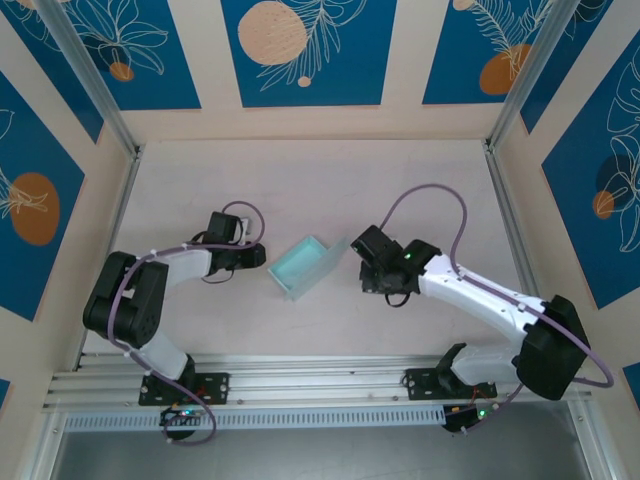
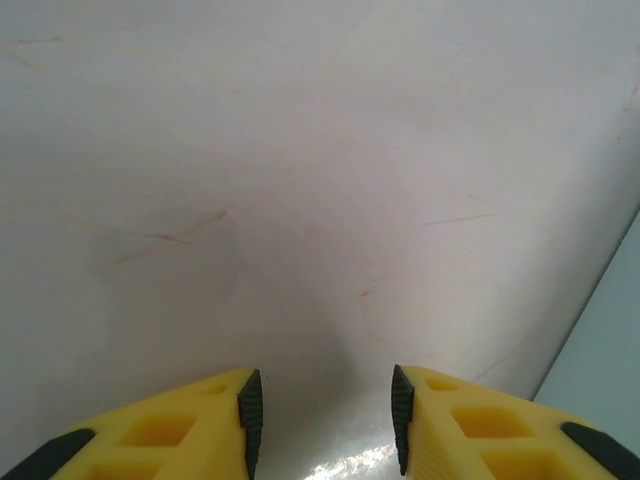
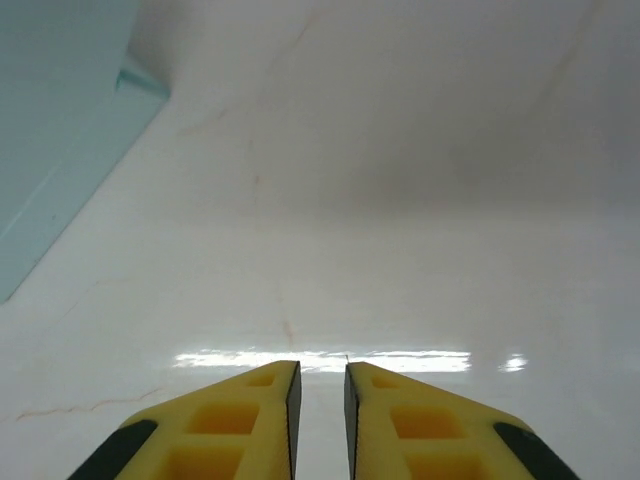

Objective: Fold the paper box

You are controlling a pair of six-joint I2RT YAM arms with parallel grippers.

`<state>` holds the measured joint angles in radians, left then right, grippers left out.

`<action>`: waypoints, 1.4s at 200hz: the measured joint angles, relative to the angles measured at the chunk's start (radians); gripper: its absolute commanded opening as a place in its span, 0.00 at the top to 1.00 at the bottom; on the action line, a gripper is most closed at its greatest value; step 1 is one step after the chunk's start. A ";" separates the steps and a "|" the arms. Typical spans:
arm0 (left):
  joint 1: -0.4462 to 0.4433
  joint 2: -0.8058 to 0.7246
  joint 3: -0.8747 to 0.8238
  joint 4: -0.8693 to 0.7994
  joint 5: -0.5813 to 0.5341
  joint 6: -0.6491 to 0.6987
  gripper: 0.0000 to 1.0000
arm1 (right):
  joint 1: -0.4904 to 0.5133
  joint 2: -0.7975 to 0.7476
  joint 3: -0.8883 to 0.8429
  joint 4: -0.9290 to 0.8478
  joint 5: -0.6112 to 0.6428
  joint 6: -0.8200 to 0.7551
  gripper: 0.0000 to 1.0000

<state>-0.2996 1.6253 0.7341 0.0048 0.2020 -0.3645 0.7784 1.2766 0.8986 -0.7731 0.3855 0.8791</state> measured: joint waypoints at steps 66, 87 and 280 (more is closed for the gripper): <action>-0.014 -0.028 -0.068 0.098 -0.012 -0.021 0.61 | -0.035 0.253 -0.046 0.381 -0.249 0.048 0.80; -0.039 -0.045 -0.111 0.160 -0.011 -0.043 0.61 | -0.074 0.316 -0.027 0.425 -0.283 0.037 0.80; -0.328 -0.312 -0.247 0.229 -0.063 -0.196 0.41 | -0.405 0.665 0.458 0.462 -0.517 -0.200 0.77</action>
<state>-0.6273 1.3132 0.4873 0.2337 0.1390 -0.5602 0.3733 1.9419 1.3567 -0.3115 -0.1318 0.6788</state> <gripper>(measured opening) 0.560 0.222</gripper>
